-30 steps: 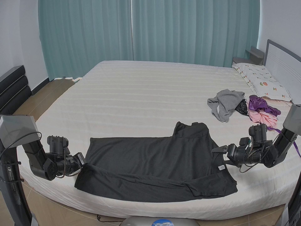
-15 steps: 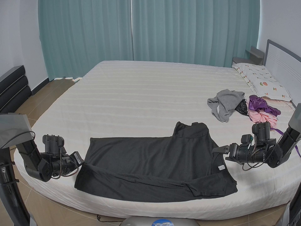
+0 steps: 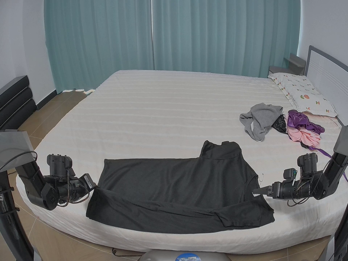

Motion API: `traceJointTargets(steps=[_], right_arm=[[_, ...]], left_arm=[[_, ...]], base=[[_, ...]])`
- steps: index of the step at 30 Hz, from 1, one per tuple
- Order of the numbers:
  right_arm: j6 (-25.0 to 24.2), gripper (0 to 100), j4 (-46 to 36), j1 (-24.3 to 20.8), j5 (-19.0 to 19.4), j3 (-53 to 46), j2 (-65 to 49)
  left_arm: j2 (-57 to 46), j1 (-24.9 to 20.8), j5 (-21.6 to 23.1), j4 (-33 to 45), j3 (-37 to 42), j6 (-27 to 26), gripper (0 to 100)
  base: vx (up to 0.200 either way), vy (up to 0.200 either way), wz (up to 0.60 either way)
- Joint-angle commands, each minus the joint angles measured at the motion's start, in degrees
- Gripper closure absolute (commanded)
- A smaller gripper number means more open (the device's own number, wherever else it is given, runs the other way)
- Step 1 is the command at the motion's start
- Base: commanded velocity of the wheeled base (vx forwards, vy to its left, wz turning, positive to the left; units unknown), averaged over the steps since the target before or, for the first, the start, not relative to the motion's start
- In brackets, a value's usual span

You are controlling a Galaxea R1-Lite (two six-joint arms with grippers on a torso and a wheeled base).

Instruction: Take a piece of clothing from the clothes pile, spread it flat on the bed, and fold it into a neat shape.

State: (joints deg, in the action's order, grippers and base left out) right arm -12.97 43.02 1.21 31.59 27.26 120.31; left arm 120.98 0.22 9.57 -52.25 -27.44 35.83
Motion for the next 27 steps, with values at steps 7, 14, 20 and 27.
traceJointTargets(steps=[7,14,20,27], right_arm=[[0.75,0,-0.31,-0.86,1.81,1.66,6.34],[0.67,0,-0.13,-3.14,1.99,2.8,7.48],[0.58,0,-0.13,-4.2,1.81,3.86,8.8],[0.49,0,-0.04,-4.02,1.2,3.86,8.89]], left_arm=[[-0.22,-0.13,0.01,-0.05,0.37,0.03,100],[-0.22,-0.22,0.01,-0.05,0.63,0.03,100],[-1.01,-0.31,0.01,0.04,0.63,1.44,100],[-1.89,-0.4,0.1,0.22,1.07,1.61,100]], base=[[0.0,0.0,0.0],[0.0,0.0,0.0],[0.0,0.0,0.0],[0.0,0.0,0.0]])
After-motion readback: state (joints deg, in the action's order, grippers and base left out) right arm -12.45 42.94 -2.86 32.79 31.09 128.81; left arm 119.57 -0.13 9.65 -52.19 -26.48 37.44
